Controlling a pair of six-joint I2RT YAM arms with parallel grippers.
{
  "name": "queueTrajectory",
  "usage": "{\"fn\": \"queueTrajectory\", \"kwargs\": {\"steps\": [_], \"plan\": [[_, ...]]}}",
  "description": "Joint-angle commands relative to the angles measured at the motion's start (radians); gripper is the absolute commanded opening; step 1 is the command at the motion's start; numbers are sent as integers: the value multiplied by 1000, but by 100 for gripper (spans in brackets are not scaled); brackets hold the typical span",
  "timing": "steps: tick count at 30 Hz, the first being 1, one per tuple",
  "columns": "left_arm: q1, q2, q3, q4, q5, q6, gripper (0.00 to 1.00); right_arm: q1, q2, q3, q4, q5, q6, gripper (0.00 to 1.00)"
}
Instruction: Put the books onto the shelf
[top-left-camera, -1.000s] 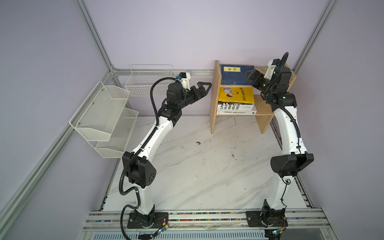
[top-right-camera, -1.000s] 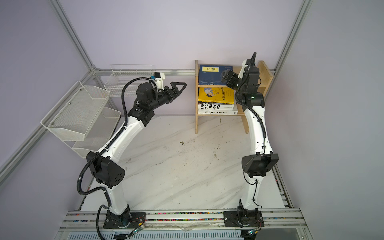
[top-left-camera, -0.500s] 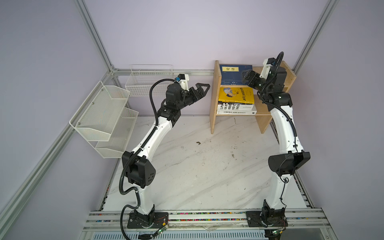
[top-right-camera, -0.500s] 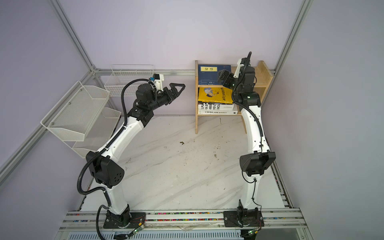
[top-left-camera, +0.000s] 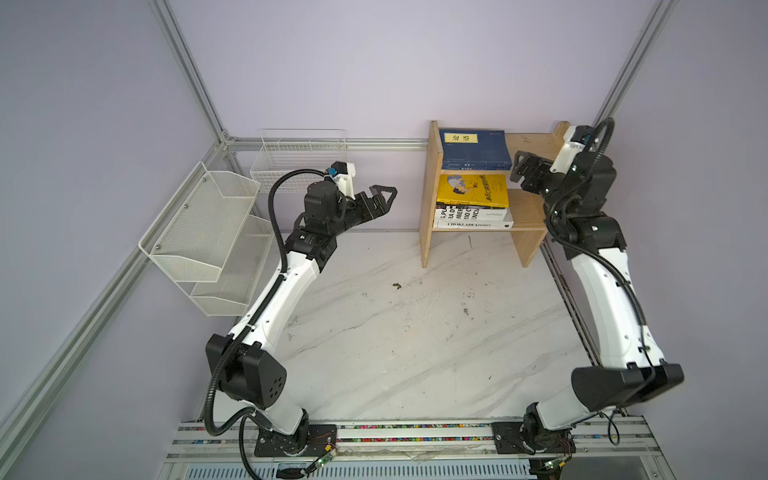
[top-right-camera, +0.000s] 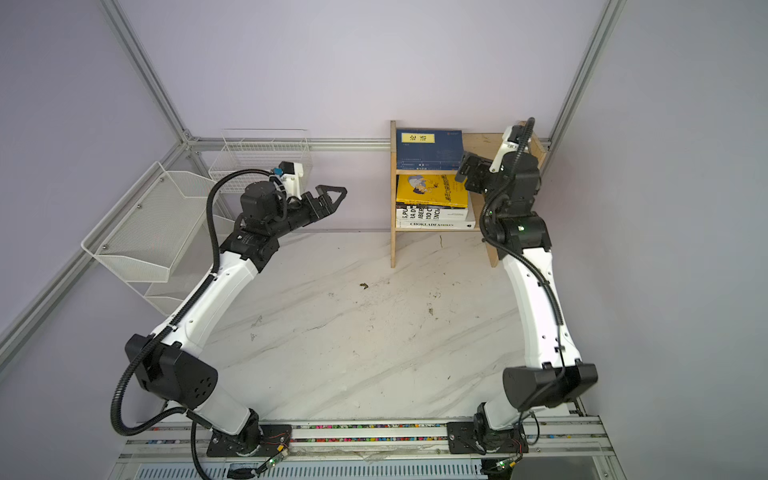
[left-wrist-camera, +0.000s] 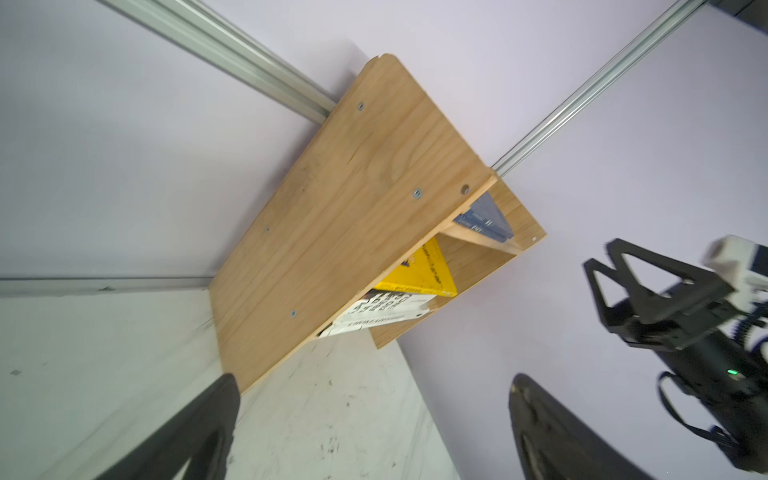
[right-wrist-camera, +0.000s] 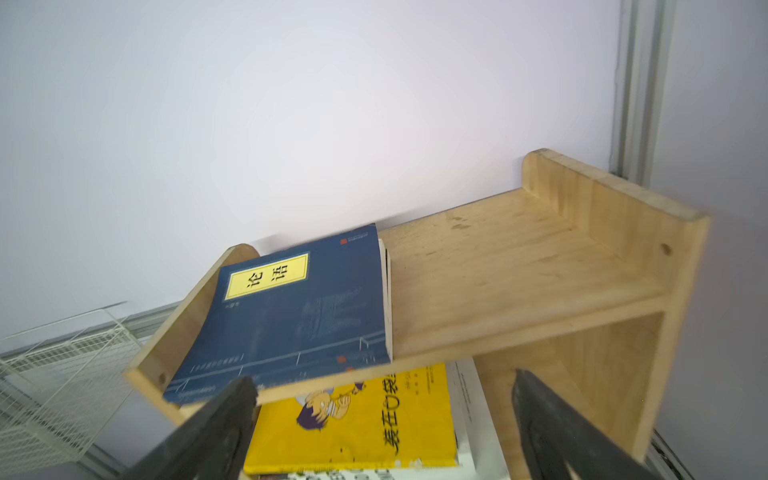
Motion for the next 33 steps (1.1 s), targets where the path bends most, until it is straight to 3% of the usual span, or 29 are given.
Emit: {"fn": "queueTrajectory", "kwargs": {"steps": [1,5,11,14,17,23,31,33], "plan": [[10,-113,-172,-104,-157,186,100,4,-149,-239,89,59,6,97],[32,-260,-397,-98,-354,286,100,3,-317,-547,126,107,74,97],[51,-487,-828,185,-740,454,100,4,-418,-831,114,109,189,97],[75,-555,-992,314,-851,575,100,3,-442,-940,132,104,246,97],[131,-588,-1123,437,-881,605,100,4,-455,-1015,161,115,286,98],[197,-452,-1305,801,-876,590,100,3,-453,-1111,280,146,298,97],[209,-64,-1342,1273,-963,641,100,4,-428,-1221,482,159,296,98],[210,-59,-1327,1240,-910,658,100,5,-436,-1253,537,189,274,97]]}}
